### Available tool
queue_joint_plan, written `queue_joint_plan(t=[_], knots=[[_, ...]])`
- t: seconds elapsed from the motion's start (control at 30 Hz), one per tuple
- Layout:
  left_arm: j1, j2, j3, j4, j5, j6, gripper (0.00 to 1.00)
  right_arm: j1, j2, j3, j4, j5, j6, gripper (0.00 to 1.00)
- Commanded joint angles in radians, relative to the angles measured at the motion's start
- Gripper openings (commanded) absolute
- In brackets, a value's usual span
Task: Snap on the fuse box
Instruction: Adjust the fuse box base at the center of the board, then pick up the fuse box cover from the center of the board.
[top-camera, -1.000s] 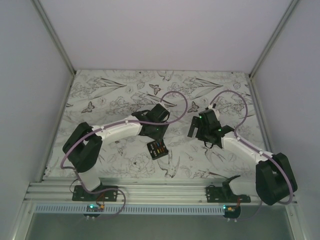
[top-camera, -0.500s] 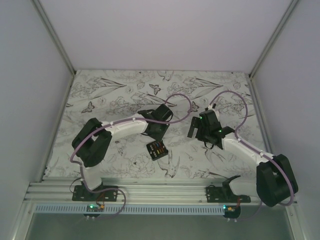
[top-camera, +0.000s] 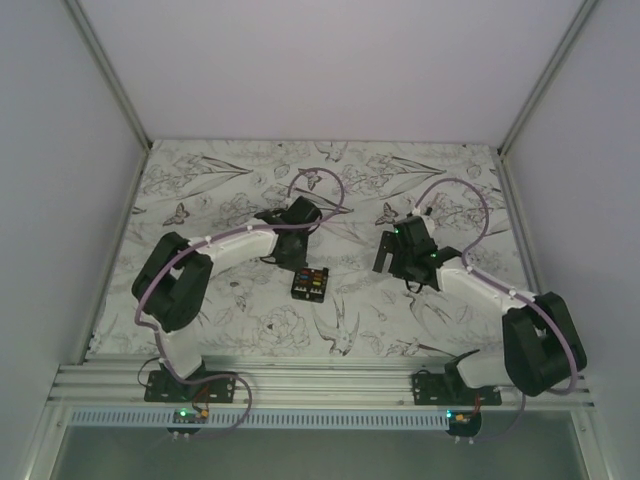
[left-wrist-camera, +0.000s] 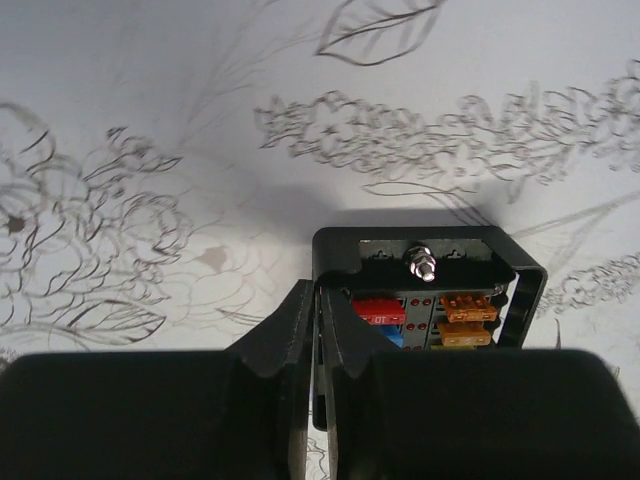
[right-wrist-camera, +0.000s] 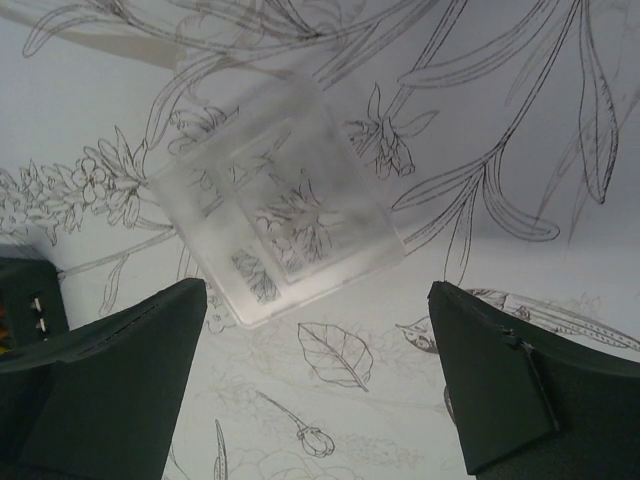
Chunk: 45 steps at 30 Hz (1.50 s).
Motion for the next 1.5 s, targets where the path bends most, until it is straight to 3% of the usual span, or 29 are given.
queue_joint_plan(t=[0.0,0.23,0.5,0.9,1.47], knots=[[0.013,-0.041,-0.042,-0.056,-0.054,-0.117,0.12,-0.002,0.054,0.097,0.014,0.072,-0.009,1.0],[0.016,-0.107,-0.075,-0.057,-0.043,-0.165,0.26,-0.03,0.23,0.279,0.015,0.099,-0.085,1.0],[0.036,-0.292,-0.199,-0.057,-0.019,-0.19,0.44,-0.038,0.458,0.464,0.006,0.047,-0.178,1.0],[0.069,-0.503,-0.39,-0.05,0.022,-0.2,0.74,0.043,0.582,0.593,0.008,-0.038,-0.298,0.99],[0.074,-0.534,-0.424,-0.025,0.05,-0.171,0.81,0.138,0.508,0.498,-0.134,-0.126,-0.32,0.98]])
